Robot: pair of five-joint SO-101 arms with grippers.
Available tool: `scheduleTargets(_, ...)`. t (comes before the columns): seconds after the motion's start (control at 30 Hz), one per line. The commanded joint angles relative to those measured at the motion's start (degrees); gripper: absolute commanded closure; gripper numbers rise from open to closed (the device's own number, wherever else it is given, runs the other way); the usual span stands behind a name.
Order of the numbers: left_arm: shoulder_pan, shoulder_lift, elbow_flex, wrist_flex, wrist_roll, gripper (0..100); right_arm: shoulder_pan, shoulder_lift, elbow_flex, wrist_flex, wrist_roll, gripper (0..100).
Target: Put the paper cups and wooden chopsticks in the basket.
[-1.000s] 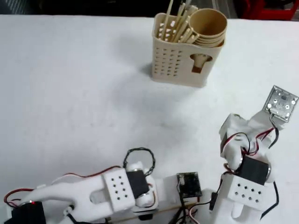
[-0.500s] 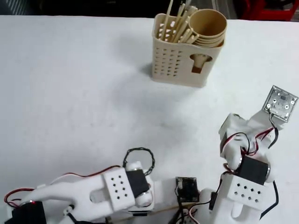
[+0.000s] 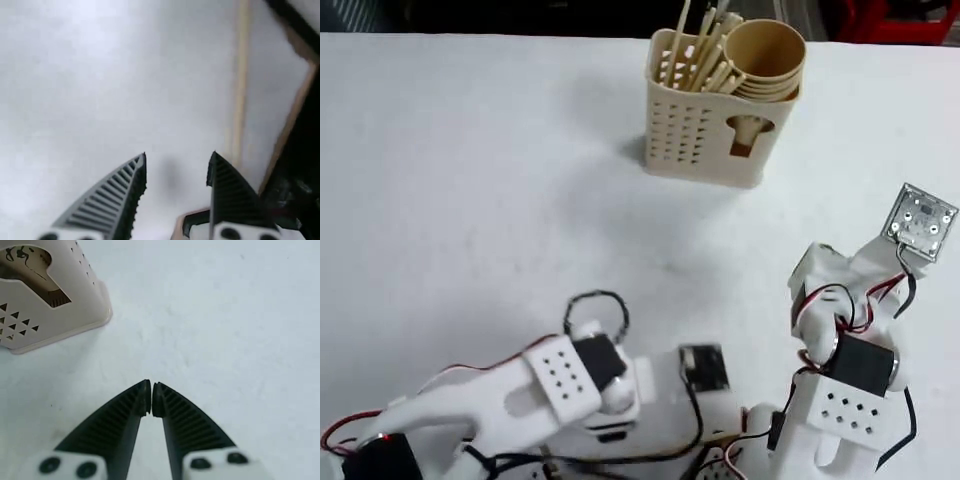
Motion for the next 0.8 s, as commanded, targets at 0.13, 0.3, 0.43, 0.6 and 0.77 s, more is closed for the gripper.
scheduleTargets(0.13,-15.96,-2.24,-1.76,0.18,-0.53,85,0.31,-0.31,-2.55,0.57,-0.26,97.8)
scheduleTargets(0.3,-25.54,-2.24,-7.30,0.18,-0.09,97,-0.31,-0.48,-2.55,0.57,-0.26,97.8)
scheduleTargets(0.43,-35.65,-2.33,-11.34,-0.88,2.64,98,-2.15,-0.75,-2.55,1.89,0.00,97.8)
scheduleTargets(0.6,-45.32,-9.36,-10.90,-5.27,4.31,98,-5.41,-0.75,-2.46,2.68,3.52,98.0)
scheduleTargets(0.77,-49.54,-24.40,-6.42,-5.71,4.75,98,-7.78,-0.75,-2.46,3.65,4.92,98.0)
